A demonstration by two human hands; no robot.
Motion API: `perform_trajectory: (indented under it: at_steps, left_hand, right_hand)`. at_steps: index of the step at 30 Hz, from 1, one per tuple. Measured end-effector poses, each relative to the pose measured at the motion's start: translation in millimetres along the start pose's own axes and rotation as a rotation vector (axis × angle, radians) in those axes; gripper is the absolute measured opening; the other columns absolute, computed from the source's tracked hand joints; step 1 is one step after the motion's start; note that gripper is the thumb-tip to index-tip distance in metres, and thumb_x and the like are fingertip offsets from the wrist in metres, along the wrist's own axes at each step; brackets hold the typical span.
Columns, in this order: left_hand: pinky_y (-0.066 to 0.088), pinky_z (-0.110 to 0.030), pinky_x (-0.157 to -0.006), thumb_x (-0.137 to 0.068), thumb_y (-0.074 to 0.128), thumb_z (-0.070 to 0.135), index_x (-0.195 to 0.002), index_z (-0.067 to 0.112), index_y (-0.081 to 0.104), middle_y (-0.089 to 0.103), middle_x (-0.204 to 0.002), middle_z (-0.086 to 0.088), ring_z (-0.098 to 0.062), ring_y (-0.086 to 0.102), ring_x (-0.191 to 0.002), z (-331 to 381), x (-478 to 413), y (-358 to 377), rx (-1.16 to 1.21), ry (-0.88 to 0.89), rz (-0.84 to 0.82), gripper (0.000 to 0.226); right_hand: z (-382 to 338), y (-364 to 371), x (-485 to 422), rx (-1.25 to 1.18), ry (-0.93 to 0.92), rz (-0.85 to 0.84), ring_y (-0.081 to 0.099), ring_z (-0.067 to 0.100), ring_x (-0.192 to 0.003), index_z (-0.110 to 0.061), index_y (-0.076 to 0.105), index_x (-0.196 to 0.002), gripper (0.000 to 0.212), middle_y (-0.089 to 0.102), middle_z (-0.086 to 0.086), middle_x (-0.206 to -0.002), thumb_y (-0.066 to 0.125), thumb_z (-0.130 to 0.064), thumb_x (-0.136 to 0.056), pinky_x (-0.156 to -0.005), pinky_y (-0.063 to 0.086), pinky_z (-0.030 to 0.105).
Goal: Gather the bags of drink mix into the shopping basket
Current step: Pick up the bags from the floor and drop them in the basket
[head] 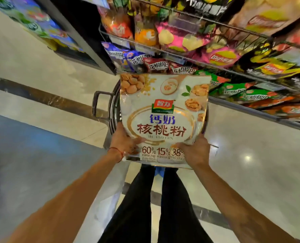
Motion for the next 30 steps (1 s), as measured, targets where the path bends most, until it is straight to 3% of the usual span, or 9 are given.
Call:
perform_trajectory:
  at_steps: [4, 6, 9, 11, 15, 17, 20, 25, 30]
  left_hand:
    - [0.057, -0.019, -0.08, -0.066, 0.092, 0.01, -0.123, 0.024, 0.046, 0.067, -0.111, 0.007, -0.01, 0.065, -0.101, 4.9, -61.4, 7.1, -0.044, 0.104, 0.041, 0.075]
    - [0.056, -0.015, -0.073, -0.066, 0.092, 0.012, -0.121, 0.023, 0.047, 0.067, -0.106, 0.007, -0.006, 0.065, -0.095, -0.1, -88.0, 13.1, -0.059, 0.113, 0.059, 0.072]
    - [0.052, -0.006, -0.06, -0.065, 0.093, 0.015, -0.122, 0.017, 0.051, 0.063, -0.095, 0.019, 0.009, 0.064, -0.079, -15.7, -126.7, 25.2, -0.073, 0.129, 0.099, 0.071]
    - [0.048, 0.0, -0.06, -0.067, 0.092, 0.014, -0.122, 0.014, 0.051, 0.06, -0.092, 0.021, 0.018, 0.061, -0.074, -34.2, -151.6, 35.8, -0.075, 0.127, 0.117, 0.069]
    - [0.044, 0.005, -0.068, -0.068, 0.092, 0.016, -0.118, 0.024, 0.046, 0.055, -0.092, 0.024, 0.017, 0.053, -0.079, -72.7, -187.8, 50.6, -0.093, 0.116, 0.17, 0.069]
    - [0.046, 0.001, -0.078, -0.067, 0.092, 0.017, -0.118, 0.028, 0.045, 0.059, -0.098, 0.021, 0.013, 0.056, -0.087, -95.5, -200.1, 55.4, -0.081, 0.096, 0.189, 0.071]
    - [0.049, -0.017, -0.092, -0.068, 0.092, 0.016, -0.117, 0.031, 0.042, 0.06, -0.105, 0.018, -0.001, 0.059, -0.102, -127.0, -208.8, 62.1, -0.071, 0.074, 0.197, 0.072]
    - [0.053, -0.028, -0.1, -0.063, 0.094, 0.016, -0.119, 0.035, 0.041, 0.066, -0.117, 0.008, -0.005, 0.064, -0.109, -150.6, -215.0, 67.0, -0.07, 0.08, 0.21, 0.079]
    - [0.052, -0.042, -0.104, -0.062, 0.094, 0.024, -0.128, 0.025, 0.045, 0.061, -0.127, 0.001, -0.014, 0.06, -0.117, -145.8, -207.9, 62.2, -0.165, 0.04, 0.222, 0.083]
  right_hand:
    - [8.4, 18.0, -39.0, -0.054, -0.042, 0.092, 0.067, 0.01, -0.087, -0.005, 0.07, -0.112, 0.047, 0.073, 0.001, -0.103, 0.092, -0.003, -0.071, -0.071, 0.051, 0.007]
    - [15.4, 28.7, -60.6, -0.095, -0.044, 0.115, 0.065, 0.0, -0.081, -0.011, 0.07, -0.109, 0.047, 0.072, -0.005, -0.098, 0.094, -0.006, -0.07, -0.065, 0.048, -0.001]
    - [36.5, 49.1, -95.2, -0.109, -0.029, 0.142, 0.067, 0.002, -0.081, -0.007, 0.073, -0.109, 0.048, 0.072, -0.006, -0.096, 0.095, -0.006, -0.067, -0.065, 0.048, -0.001]
    - [51.8, 64.1, -116.1, -0.114, -0.012, 0.15, 0.067, 0.0, -0.081, -0.008, 0.074, -0.108, 0.048, 0.072, -0.008, -0.095, 0.096, -0.007, -0.066, -0.068, 0.05, 0.0]
    - [77.7, 92.6, -148.1, -0.095, -0.084, 0.14, 0.065, -0.022, -0.081, -0.007, 0.075, -0.11, 0.048, 0.072, -0.009, -0.099, 0.095, -0.005, -0.066, -0.072, 0.048, -0.001]
    - [96.0, 105.9, -160.3, -0.056, -0.103, 0.129, 0.066, -0.02, -0.083, -0.004, 0.075, -0.11, 0.046, 0.073, -0.006, -0.102, 0.094, -0.004, -0.068, -0.074, 0.051, 0.002]
    - [119.3, 122.7, -172.1, 0.017, -0.084, 0.11, 0.071, 0.001, -0.087, -0.007, 0.075, -0.108, 0.047, 0.075, -0.003, -0.1, 0.097, -0.011, -0.066, -0.08, 0.057, 0.012]
    - [148.1, 134.4, -179.4, -0.007, 0.03, 0.093, 0.058, -0.018, -0.082, -0.024, 0.063, -0.103, 0.05, 0.066, -0.019, -0.092, 0.096, -0.012, -0.068, -0.071, 0.046, -0.001]
    - [139.1, 134.5, -173.1, 0.059, 0.056, 0.036, 0.061, 0.002, -0.095, -0.014, 0.057, -0.12, 0.057, 0.065, -0.01, -0.106, 0.091, -0.007, -0.075, -0.074, 0.042, -0.005]
Point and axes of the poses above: each hand's wrist, its own x-axis away from the middle knuckle, its own y-axis out of the palm, z = x × y, the point moved 9 cm from there along -x, towards the middle knuckle
